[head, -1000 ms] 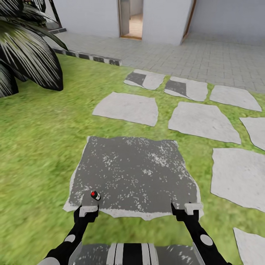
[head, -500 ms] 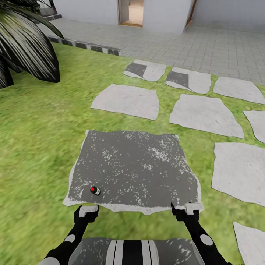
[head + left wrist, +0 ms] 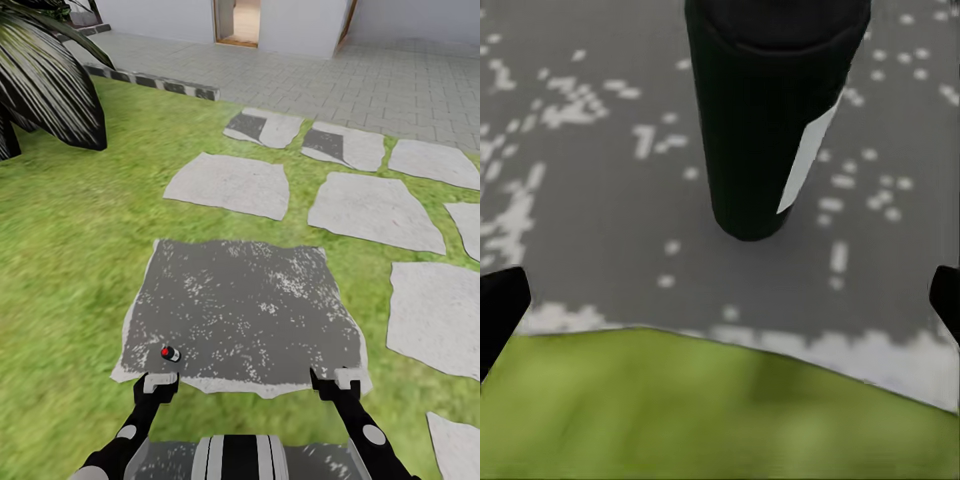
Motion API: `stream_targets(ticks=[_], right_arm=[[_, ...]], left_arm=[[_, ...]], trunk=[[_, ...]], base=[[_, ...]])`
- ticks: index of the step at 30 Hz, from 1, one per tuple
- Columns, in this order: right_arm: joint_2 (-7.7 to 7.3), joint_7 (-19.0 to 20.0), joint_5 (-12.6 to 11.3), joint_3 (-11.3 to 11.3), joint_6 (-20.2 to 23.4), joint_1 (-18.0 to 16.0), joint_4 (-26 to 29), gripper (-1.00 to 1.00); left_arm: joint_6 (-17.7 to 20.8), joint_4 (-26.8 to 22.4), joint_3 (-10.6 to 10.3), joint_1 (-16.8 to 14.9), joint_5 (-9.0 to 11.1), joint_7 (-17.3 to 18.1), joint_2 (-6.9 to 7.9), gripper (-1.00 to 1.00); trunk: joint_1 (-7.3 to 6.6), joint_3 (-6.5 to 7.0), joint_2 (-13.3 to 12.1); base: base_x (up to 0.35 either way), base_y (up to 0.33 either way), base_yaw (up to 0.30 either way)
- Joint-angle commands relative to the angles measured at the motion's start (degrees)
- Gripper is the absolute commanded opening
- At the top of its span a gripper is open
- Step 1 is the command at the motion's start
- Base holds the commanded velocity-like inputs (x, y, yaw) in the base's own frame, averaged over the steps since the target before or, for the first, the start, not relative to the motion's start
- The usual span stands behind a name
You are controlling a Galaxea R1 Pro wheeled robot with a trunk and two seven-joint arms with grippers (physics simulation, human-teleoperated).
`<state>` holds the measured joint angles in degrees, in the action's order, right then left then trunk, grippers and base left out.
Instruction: In the garden, pick up the pesticide atomizer on the floor and spray pesticide onto both trees until each tree trunk is fully covered.
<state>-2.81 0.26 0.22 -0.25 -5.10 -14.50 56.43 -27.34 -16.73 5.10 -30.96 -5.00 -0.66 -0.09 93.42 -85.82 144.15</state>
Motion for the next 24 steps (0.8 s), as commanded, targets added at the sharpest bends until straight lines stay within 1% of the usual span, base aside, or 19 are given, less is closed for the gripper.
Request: stream_targets(ticks=[1, 10, 17, 24], right_arm=[[0.0, 0.0, -0.01, 0.01, 0.0, 0.0, 0.0, 1.0], [0.0, 0.0, 0.0, 0.03, 0.0, 0.0, 0.0, 1.0], [0.0, 0.0, -0.03, 0.04, 0.0, 0.0, 0.0, 1.0], [0.0, 0.0, 0.01, 0.05, 0.0, 0.0, 0.0, 1.0]], left_arm=[[0.0, 0.01, 0.0, -0.02, 0.0, 0.0, 0.0, 1.0], [-0.03, 0.01, 0.0, 0.0, -0.01, 0.01, 0.0, 1.0], [0.01, 0.0, 0.0, -0.01, -0.01, 0.04, 0.0, 1.0], [0.01, 0.01, 0.0, -0.03, -0.01, 0.05, 0.0, 1.0]], trunk=[[0.0, 0.0, 0.0], [0.0, 0.0, 0.0], [0.0, 0.0, 0.0], [0.0, 0.0, 0.0]], base=[[0.246, 0.0, 0.0], [0.054, 0.0, 0.0], [0.237, 0.0, 0.0], [0.05, 0.0, 0.0]])
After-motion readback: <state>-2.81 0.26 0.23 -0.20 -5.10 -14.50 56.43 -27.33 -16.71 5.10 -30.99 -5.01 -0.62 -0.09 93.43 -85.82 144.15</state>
